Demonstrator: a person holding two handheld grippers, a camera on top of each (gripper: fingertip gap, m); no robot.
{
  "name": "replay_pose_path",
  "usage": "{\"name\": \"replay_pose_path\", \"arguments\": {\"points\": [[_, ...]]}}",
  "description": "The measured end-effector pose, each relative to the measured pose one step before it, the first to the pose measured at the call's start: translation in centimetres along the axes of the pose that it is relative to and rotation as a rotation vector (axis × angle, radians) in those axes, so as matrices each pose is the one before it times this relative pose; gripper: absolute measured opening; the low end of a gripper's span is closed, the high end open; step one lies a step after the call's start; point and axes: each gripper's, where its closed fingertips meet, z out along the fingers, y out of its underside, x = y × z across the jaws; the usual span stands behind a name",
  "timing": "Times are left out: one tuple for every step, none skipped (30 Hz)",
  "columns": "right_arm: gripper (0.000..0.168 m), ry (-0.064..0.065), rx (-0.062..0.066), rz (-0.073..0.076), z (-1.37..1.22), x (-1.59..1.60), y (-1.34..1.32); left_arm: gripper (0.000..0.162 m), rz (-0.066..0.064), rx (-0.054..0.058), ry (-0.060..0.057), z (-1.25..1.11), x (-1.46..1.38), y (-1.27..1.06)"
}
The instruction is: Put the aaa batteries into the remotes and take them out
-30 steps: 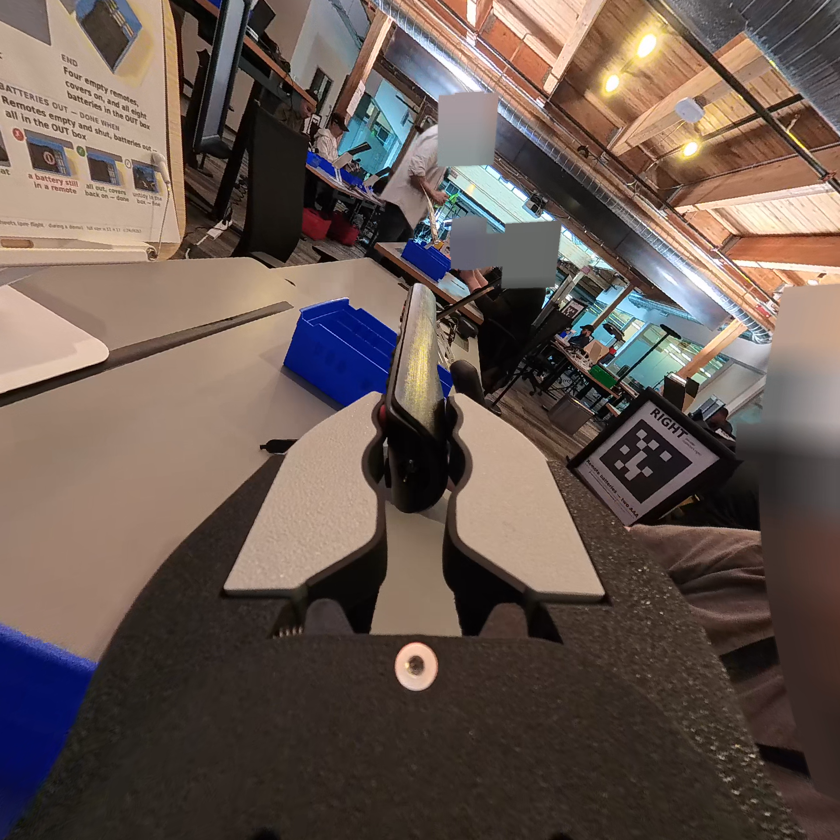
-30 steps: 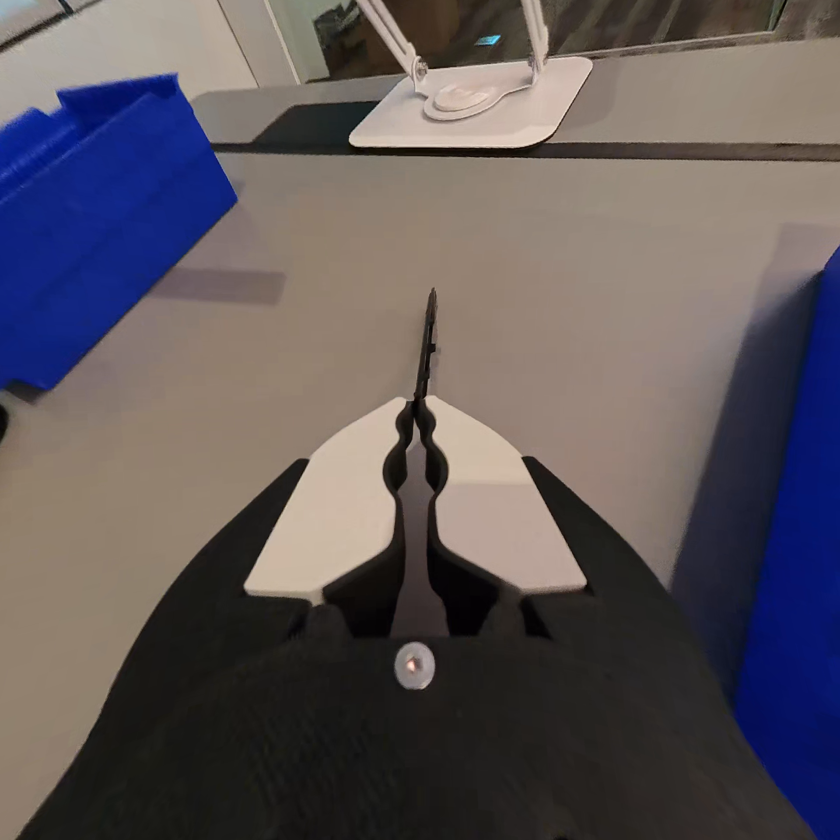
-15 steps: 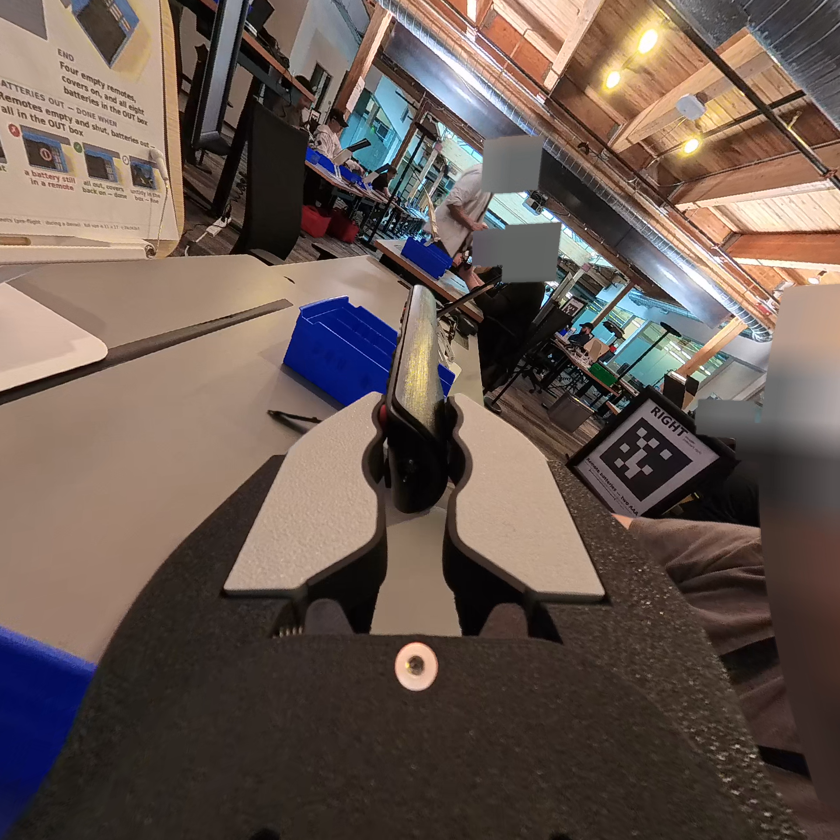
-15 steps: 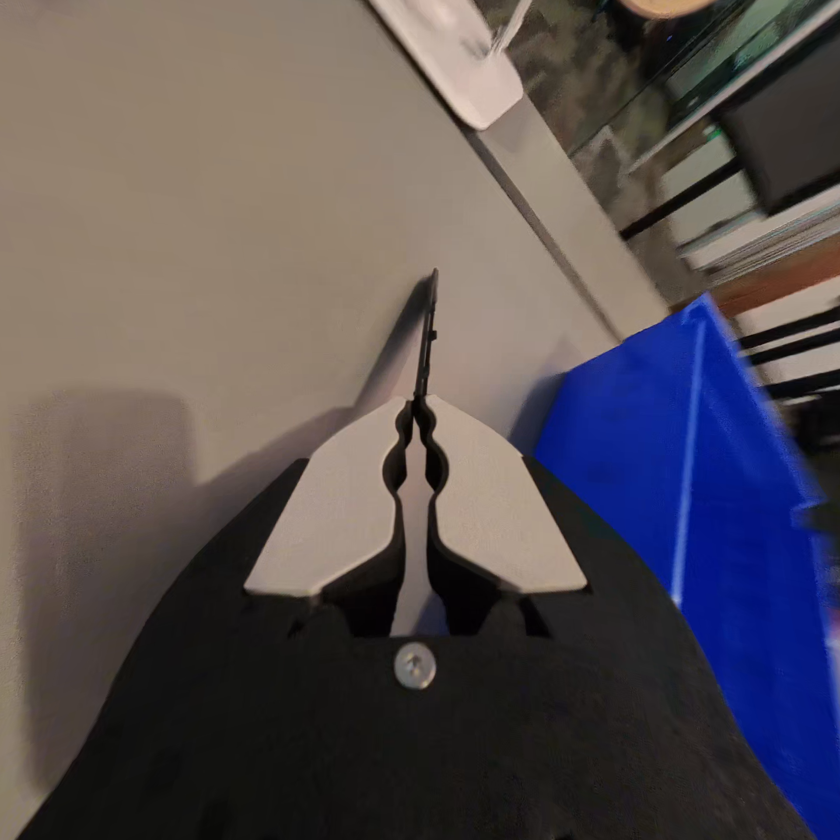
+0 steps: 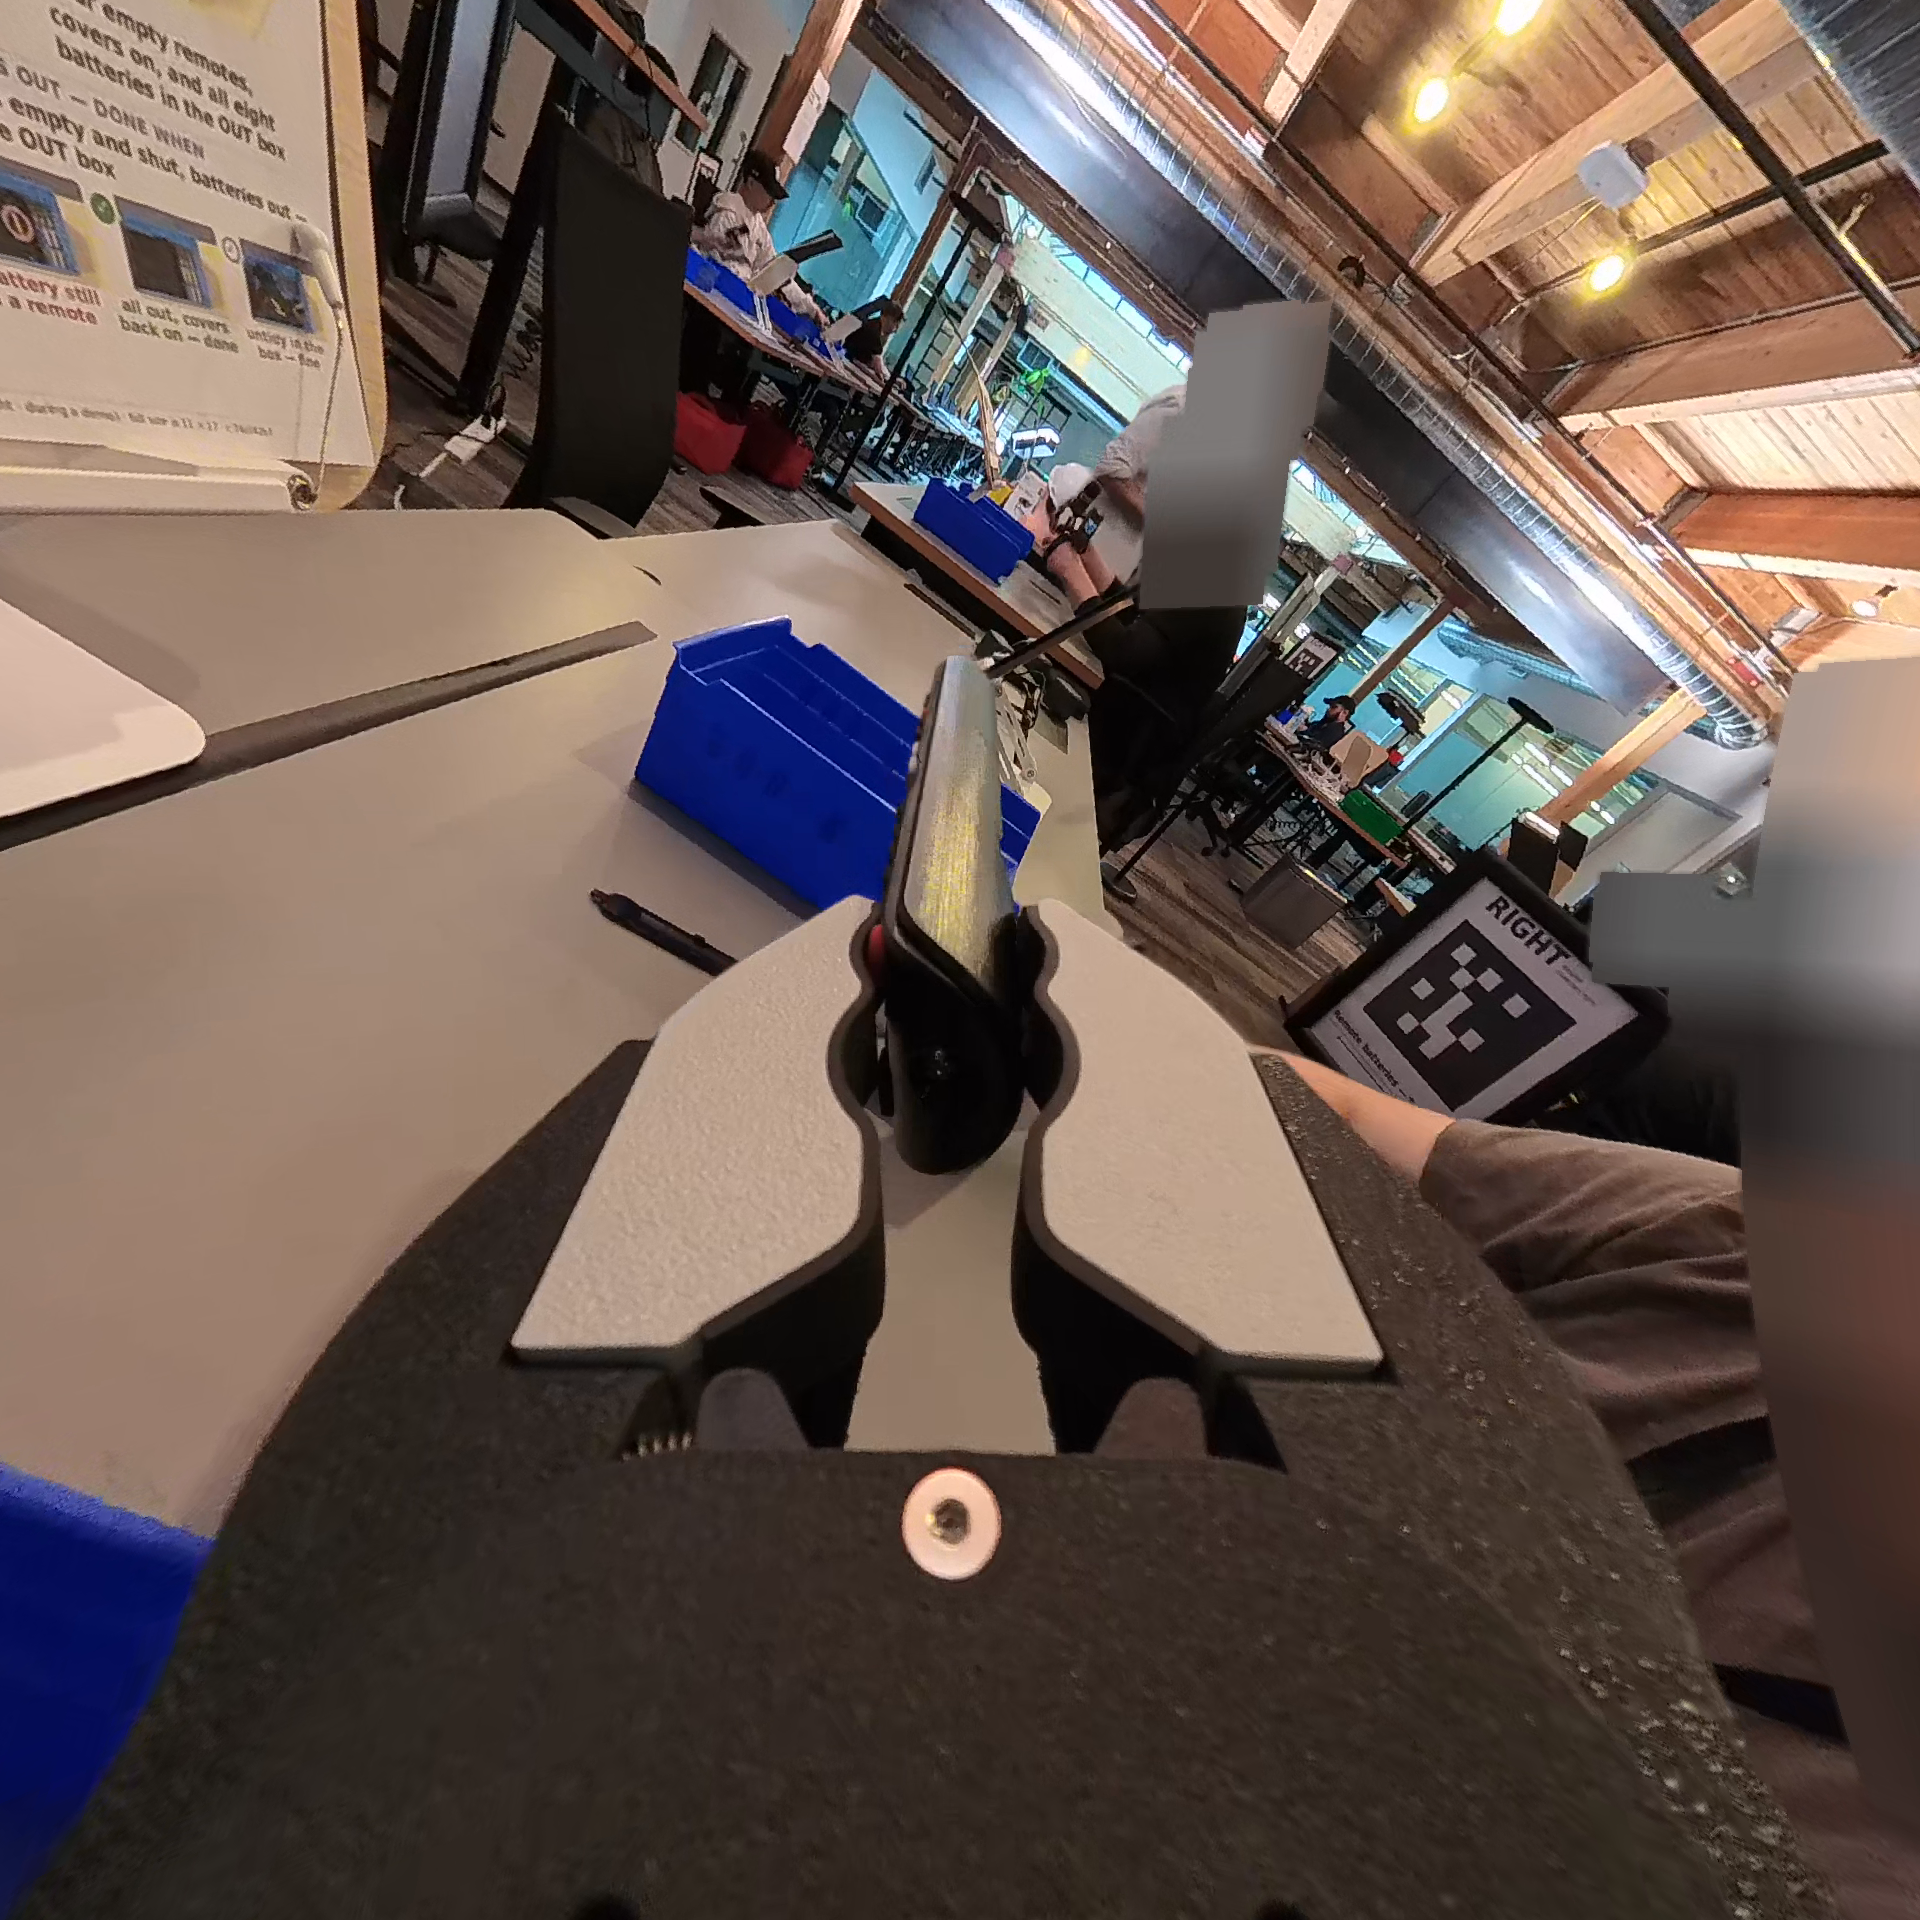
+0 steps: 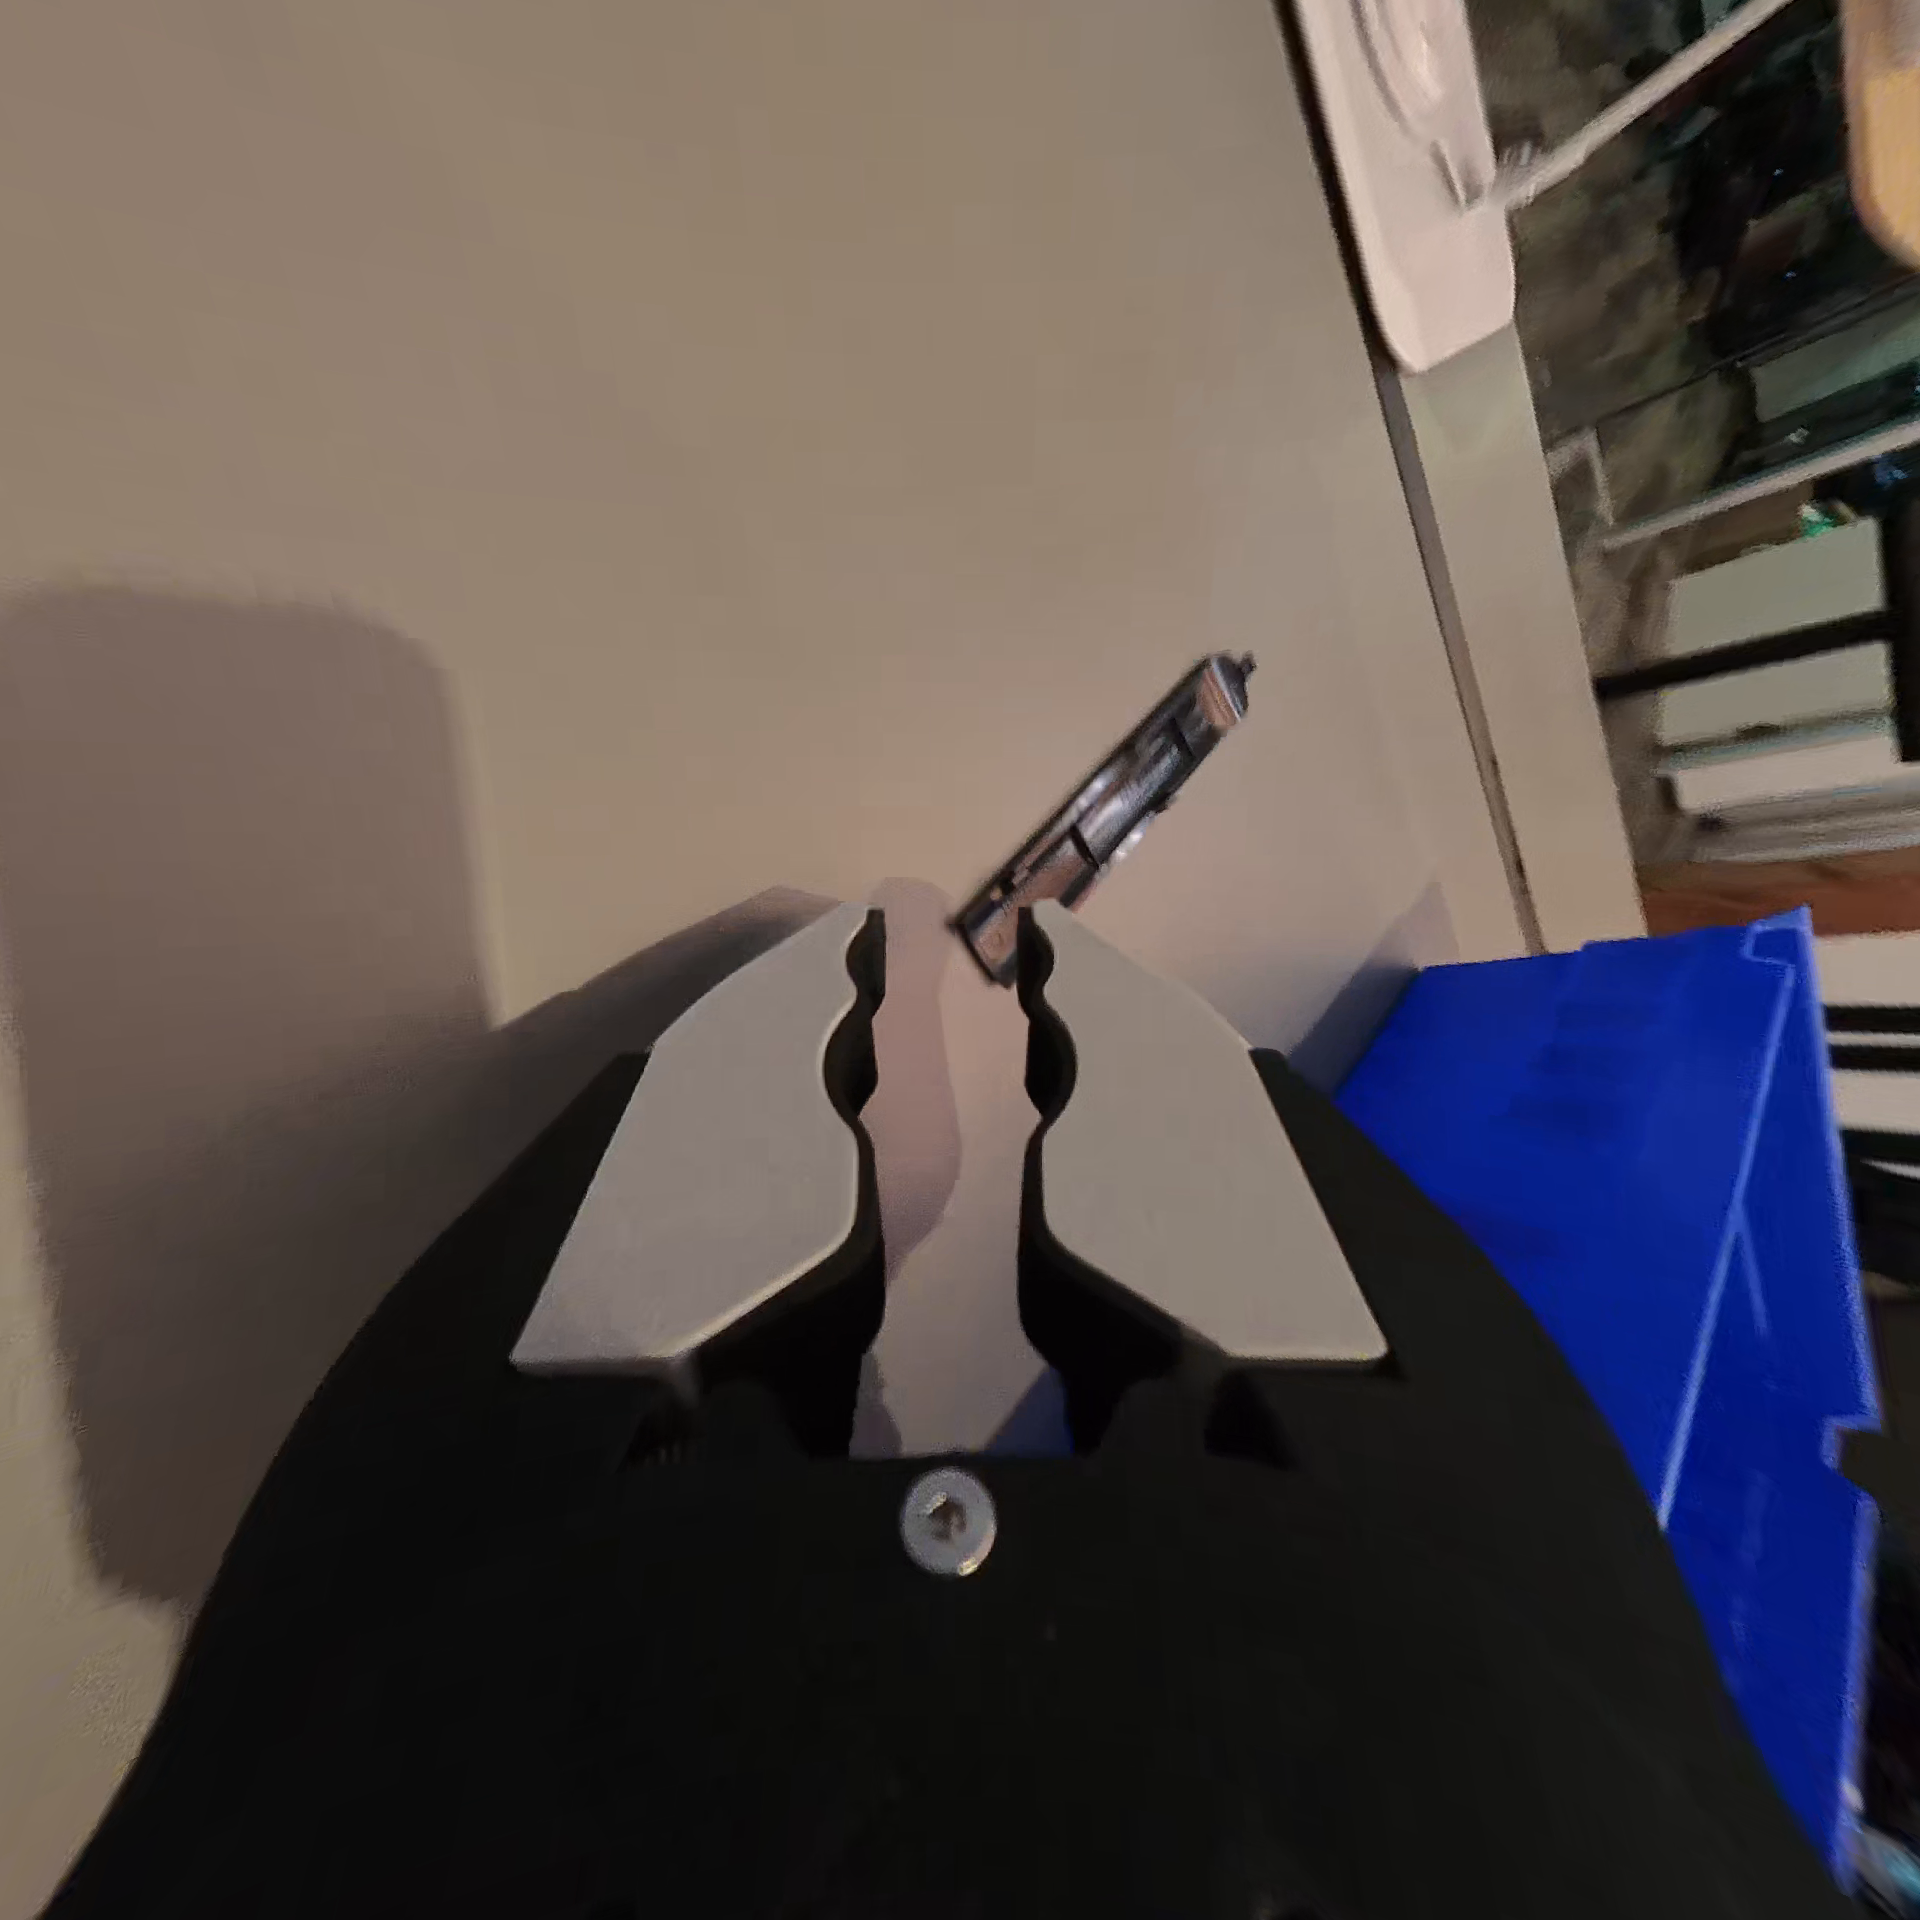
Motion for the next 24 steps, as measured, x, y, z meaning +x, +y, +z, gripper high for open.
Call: {"name": "replay_pose_path", "arguments": {"points": [[0.026, -0.0460, 0.0560, 0.0373, -1.007, -0.090, -1.252, 0.023, 0.0009, -0.0175, -0.0002, 0.195, -0.025, 0.269], [0.025, -0.0472, 0.0522, 0.0387, -1.078, 0.163, -1.518, 0.023, 0.0033, -0.0224, -0.0015, 0.258, -0.041, 0.336], [0.026, -0.0629, 0.0524, 0.0331, -1.067, 0.154, -1.844, 0.023, 0.0053, -0.0280, -0.0023, 0.364, -0.029, 0.426], [0.028, -0.0842, 0.0586, 0.0225, -1.055, -0.080, -2.198, 0.023, 0.0053, -0.0314, -0.0014, 0.438, -0.002, 0.467], [0.032, -0.0891, 0.0600, 0.0113, -0.977, -0.175, -2.377, 0.023, 0.0062, -0.0320, -0.0003, 0.525, 0.031, 0.482], [0.034, -0.0723, 0.0543, 0.0063, -0.838, -0.013, -2.343, 0.023, 0.0073, -0.0320, 0.0020, 0.575, 0.087, 0.485], [0.039, -0.0451, 0.0459, 0.0078, -0.654, 0.326, -2.212, 0.023, 0.0054, -0.0302, 0.0021, 0.593, 0.088, 0.437], [0.046, -0.0343, 0.0389, 0.0054, -0.471, 0.461, -1.992, 0.023, 0.0055, -0.0270, 0.0007, 0.567, 0.075, 0.376], [0.047, -0.0431, 0.0298, -0.0001, -0.239, 0.285, -1.717, 0.023, 0.0069, -0.0256, 0.0017, 0.539, 0.090, 0.354], [0.047, -0.0547, 0.0178, -0.0011, 0.019, 0.083, -1.350, 0.023, 0.0085, -0.0263, 0.0064, 0.510, 0.163, 0.342], [0.047, -0.0608, 0.0029, 0.0045, 0.286, -0.069, -0.932, 0.023, 0.0073, -0.0253, 0.0066, 0.484, 0.147, 0.330], [0.047, -0.0615, -0.0149, 0.0154, 0.551, -0.117, -0.490, 0.023, 0.0072, -0.0226, 0.0042, 0.476, 0.117, 0.289], [0.049, -0.0603, -0.0252, 0.0198, 0.792, -0.158, -0.173, 0.023, 0.0091, -0.0189, 0.0062, 0.480, 0.145, 0.222], [0.049, -0.0656, -0.0304, 0.0191, 0.966, -0.261, 0.112, 0.023, 0.0042, -0.0163, 0.0078, 0.478, 0.139, 0.195], [0.050, -0.0641, -0.0325, 0.0245, 1.054, -0.219, 0.302, 0.023, -0.0008, -0.0181, 0.0063, 0.485, 0.093, 0.225], [0.050, -0.0617, -0.0306, 0.0314, 1.046, -0.190, 0.377, 0.023, 0.0016, -0.0222, 0.0049, 0.462, 0.051, 0.289], [0.049, -0.0648, -0.0309, 0.0316, 0.930, -0.260, 0.445, 0.023, 0.0035, -0.0230, 0.0021, 0.431, 0.013, 0.305], [0.042, -0.0475, -0.0234, 0.0273, 0.744, -0.076, 0.427, 0.023, 0.0043, -0.0203, 0.0016, 0.352, 0.014, 0.281], [0.031, -0.0285, -0.0106, 0.0184, 0.526, 0.112, 0.378, 0.024, 0.0041, -0.0221, 0.0086, 0.289, 0.107, 0.305], [0.024, -0.0248, -0.0017, 0.0131, 0.363, 0.059, 0.350, 0.024, 0.0049, -0.0204, -0.0033, 0.191, -0.045, 0.294], [0.024, -0.0164, 0.0132, 0.0124, 0.216, 0.105, 0.191, 0.024, 0.0092, -0.0066, -0.0111, 0.107, -0.166, 0.115], [0.023, -0.0086, 0.0337, 0.0111, 0.063, 0.179, -0.042, 0.024, 0.0040, 0.0152, -0.0087, -0.023, -0.174, -0.219], [0.022, -0.0116, 0.0501, 0.0168, -0.050, 0.170, -0.264, 0.025, -0.0046, 0.0387, 0.0002, -0.187, -0.141, -0.587], [0.022, -0.0195, 0.0549, 0.0254, -0.096, 0.133, -0.371, 0.025, -0.0108, 0.0493, 0.0085, -0.341, -0.065, -0.731]]}}
